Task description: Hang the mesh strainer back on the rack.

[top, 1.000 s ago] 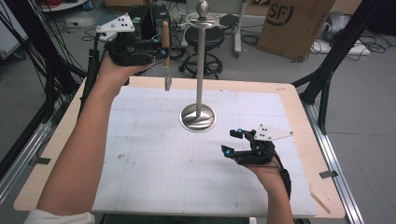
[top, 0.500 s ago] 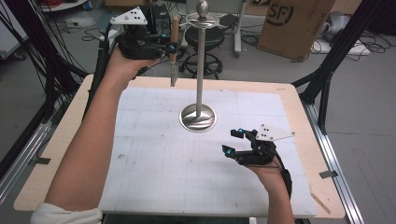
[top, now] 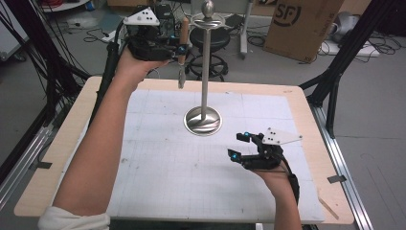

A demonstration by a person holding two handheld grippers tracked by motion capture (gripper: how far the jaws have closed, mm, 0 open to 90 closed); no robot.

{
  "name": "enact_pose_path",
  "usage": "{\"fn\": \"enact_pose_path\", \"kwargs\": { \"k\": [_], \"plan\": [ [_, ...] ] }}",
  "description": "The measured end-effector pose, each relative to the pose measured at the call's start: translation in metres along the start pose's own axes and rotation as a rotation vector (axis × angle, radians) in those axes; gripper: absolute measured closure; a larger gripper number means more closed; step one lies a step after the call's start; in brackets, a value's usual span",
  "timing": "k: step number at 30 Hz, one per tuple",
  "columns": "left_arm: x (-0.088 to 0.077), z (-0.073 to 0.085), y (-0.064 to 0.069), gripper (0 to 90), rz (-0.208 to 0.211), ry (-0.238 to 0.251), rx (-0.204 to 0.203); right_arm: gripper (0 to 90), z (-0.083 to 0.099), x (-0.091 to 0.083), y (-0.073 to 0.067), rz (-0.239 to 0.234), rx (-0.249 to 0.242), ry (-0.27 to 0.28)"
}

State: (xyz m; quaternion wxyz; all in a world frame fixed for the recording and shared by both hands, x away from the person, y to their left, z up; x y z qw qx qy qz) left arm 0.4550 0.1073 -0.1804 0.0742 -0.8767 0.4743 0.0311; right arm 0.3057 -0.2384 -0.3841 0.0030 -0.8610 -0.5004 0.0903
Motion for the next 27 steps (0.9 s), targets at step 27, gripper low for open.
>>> {"fn": "enact_pose_path", "kwargs": {
  "k": [27],
  "plan": [
    [0.008,0.0099,0.0069,51.4,-0.013,-0.042,0.015,29.3,0.001,0.0018,-0.0018,-0.007,0.001,-0.017]
  ]
}}
Point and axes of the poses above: each handheld gripper's, and its own axes: x roughly forward along the jaws, z roughly out of its underside, y roughly to its right, the point moved 1 cm from there along x, roughly forward along the jaws, and after that the axes turned 7 degrees about y, right-handed, at the moved point
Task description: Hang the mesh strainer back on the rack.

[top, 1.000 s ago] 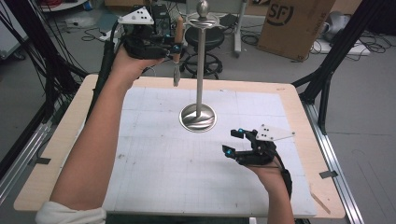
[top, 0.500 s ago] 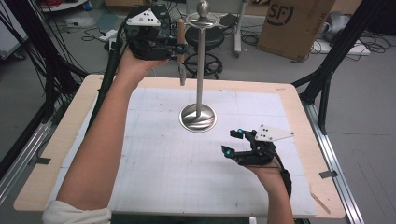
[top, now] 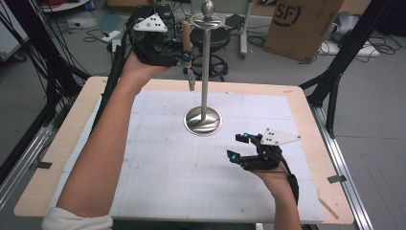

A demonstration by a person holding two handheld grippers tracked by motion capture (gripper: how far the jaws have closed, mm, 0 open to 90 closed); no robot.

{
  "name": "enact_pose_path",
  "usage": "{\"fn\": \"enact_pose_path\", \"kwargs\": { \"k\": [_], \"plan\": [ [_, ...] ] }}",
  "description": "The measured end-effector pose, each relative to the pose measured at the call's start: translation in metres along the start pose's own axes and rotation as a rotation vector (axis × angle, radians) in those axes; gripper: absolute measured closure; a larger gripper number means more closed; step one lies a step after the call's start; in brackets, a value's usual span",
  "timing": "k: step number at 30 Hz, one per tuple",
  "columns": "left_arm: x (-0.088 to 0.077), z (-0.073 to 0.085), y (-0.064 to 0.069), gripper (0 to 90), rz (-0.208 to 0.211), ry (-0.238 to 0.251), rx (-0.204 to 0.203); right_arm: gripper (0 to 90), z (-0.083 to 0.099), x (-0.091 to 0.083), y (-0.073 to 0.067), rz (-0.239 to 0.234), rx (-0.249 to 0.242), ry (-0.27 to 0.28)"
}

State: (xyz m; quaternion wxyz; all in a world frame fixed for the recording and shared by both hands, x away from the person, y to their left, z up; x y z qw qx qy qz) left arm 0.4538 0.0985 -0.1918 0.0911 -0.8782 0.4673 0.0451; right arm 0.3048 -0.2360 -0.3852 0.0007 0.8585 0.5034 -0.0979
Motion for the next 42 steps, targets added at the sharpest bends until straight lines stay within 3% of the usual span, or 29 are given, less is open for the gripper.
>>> {"fn": "enact_pose_path", "kwargs": {
  "k": [7,16,29,36,42],
  "plan": [
    [-0.006,0.012,-0.002,38.3,0.012,0.02,-0.058,29.3,0.0,0.0,0.0,-0.001,0.003,-0.005],
    [-0.031,0.024,-0.008,29.0,0.018,0.046,-0.1,29.3,0.001,0.002,-0.001,-0.006,-0.001,-0.016],
    [-0.068,0.047,-0.005,25.1,-0.014,0.075,-0.1,29.1,0.002,0.0,0.001,0.006,0.004,-0.012],
    [-0.088,0.056,-0.001,22.8,-0.006,0.123,-0.115,28.3,0.003,0.0,0.002,0.012,0.005,-0.012],
    [-0.103,0.066,0.008,22.3,-0.002,0.124,-0.093,27.9,0.006,-0.001,0.002,0.014,0.01,-0.015]
  ]
}}
Point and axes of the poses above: each handheld gripper's, and its own axes: x roughly forward along the jaws, z roughly out of its underside, y roughly to its right, the point moved 1 cm from there along x, roughly forward along the jaws, and after that the axes turned 7 degrees about y, right-handed, at the moved point
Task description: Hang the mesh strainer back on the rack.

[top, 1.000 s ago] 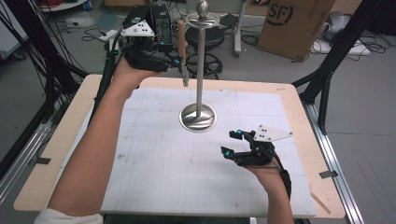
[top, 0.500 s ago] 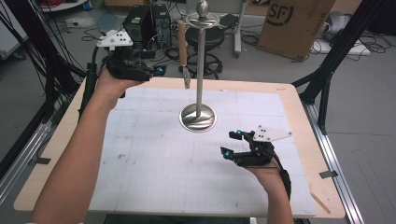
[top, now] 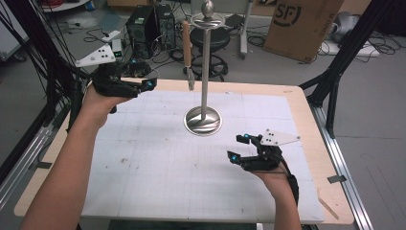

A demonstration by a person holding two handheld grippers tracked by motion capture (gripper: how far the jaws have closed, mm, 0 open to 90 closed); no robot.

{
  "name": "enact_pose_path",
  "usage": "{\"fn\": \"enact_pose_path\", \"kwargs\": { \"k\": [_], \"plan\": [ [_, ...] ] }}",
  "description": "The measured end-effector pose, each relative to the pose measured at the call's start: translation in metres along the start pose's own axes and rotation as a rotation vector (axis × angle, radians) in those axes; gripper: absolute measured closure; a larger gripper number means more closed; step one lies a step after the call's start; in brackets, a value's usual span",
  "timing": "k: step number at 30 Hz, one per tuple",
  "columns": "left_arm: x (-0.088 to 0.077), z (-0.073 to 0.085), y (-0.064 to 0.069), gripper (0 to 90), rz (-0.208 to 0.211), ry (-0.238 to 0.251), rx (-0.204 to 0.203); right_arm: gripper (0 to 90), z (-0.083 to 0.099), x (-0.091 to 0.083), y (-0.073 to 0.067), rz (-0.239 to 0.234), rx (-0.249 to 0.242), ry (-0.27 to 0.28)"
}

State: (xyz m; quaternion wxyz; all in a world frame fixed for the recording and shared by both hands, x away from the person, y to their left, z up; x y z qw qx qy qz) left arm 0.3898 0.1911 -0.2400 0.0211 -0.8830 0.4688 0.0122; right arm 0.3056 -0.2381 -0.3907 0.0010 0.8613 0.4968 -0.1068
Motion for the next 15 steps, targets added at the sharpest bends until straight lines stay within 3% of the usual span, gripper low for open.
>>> {"fn": "enact_pose_path", "kwargs": {
  "k": [2,15],
  "plan": [
    [-0.004,0.005,0.003,22.2,-0.008,-0.009,0.015,27.8,0.001,0.0,0.0,0.002,0.003,-0.001],
    [-0.024,0.037,0.022,19.5,0.025,0.012,-0.006,26.9,0.001,0.0,0.001,0.012,0.001,0.002]
  ]
}}
Point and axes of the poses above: each handheld gripper's, and its own axes: x roughly forward along the jaws, z roughly out of its underside, y roughly to its right, the point moved 1 cm from there along x, roughly forward along the jaws, and after that the axes turned 7 degrees about y, right-handed, at the moved point
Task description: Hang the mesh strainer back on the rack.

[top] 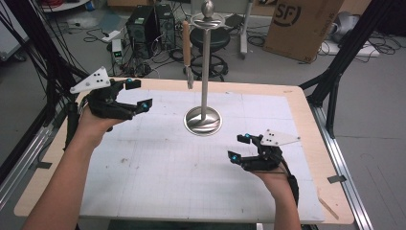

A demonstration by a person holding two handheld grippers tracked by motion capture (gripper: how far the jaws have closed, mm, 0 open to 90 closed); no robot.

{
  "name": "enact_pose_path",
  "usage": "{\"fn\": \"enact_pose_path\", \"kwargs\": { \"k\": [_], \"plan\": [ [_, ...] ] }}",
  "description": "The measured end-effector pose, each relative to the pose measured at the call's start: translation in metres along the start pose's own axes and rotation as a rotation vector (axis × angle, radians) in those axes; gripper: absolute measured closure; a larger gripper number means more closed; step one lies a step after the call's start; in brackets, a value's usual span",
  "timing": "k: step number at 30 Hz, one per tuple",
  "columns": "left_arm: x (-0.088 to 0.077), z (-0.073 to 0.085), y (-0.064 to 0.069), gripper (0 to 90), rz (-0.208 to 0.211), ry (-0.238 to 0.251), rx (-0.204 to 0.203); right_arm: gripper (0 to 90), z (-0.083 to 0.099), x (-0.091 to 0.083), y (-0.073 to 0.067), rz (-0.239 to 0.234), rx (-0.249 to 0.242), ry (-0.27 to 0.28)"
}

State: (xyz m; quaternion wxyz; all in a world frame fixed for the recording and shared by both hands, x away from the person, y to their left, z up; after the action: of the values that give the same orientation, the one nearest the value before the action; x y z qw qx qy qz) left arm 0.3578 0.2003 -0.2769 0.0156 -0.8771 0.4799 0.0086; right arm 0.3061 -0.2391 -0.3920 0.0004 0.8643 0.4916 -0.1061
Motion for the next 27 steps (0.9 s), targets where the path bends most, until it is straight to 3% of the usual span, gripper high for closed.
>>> {"fn": "enact_pose_path", "kwargs": {
  "k": [8,21,27],
  "plan": [
    [-0.006,0.028,0.01,18.1,0.013,-0.005,-0.018,26.9,0.0,-0.001,0.0,-0.003,0.0,0.003],
    [-0.014,0.071,0.024,18.1,0.138,-0.031,-0.078,26.2,0.001,-0.002,0.002,-0.001,0.009,0.005],
    [-0.019,0.089,0.031,18.0,0.165,-0.057,-0.087,26.0,0.002,-0.002,0.002,0.002,0.009,-0.001]
  ]
}}
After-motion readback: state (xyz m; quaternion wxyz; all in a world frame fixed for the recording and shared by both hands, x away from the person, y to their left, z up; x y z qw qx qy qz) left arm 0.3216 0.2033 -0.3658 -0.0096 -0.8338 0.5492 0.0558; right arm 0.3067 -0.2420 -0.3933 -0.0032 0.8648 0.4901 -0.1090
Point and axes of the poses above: each handheld gripper's, and its own axes: x roughly forward along the jaws, z roughly out of its underside, y roughly to its right, the point moved 1 cm from there along x, roughly forward along the jaws, and after that the axes turned 7 degrees about y, right-handed, at the moved point
